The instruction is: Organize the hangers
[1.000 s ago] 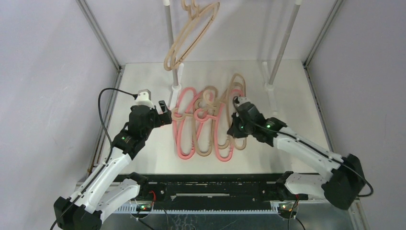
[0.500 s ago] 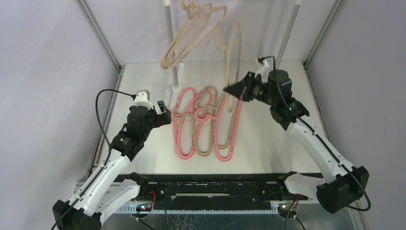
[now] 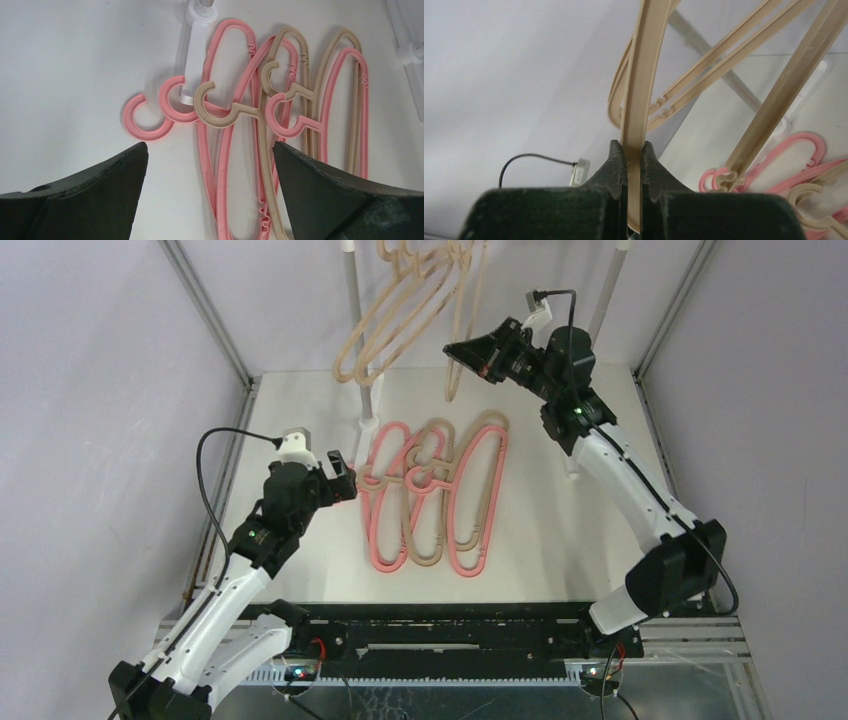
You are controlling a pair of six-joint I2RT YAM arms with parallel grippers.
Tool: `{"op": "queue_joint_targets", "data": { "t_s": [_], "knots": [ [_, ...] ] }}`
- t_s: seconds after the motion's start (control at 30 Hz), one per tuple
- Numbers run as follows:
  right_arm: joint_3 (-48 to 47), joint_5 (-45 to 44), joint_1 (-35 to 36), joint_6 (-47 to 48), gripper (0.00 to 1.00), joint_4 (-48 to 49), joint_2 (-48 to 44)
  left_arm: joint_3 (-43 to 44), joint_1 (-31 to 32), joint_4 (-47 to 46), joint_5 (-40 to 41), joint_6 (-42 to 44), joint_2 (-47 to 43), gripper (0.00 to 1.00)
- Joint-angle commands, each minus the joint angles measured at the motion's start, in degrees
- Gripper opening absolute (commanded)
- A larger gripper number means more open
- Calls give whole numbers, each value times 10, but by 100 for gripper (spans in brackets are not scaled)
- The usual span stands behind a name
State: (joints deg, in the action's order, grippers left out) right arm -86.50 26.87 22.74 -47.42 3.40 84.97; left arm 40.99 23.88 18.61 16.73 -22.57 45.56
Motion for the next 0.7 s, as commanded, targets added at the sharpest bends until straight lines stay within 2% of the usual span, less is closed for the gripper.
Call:
{"op": "queue_joint_targets", "data": {
  "t_s": [0.0,0.23,0.67],
  "knots": [
    [-43,-16,-10,-46,0,97,45,-12,3,-10,-2,-7,-9,100],
    [-78,-41,-5,-74,0,121,98,-10,3,-12,-4,-4,2,99],
    [-147,-42,31,-74,0,83,186,-14,3,-15,-4,-5,7,100]
  ]
}}
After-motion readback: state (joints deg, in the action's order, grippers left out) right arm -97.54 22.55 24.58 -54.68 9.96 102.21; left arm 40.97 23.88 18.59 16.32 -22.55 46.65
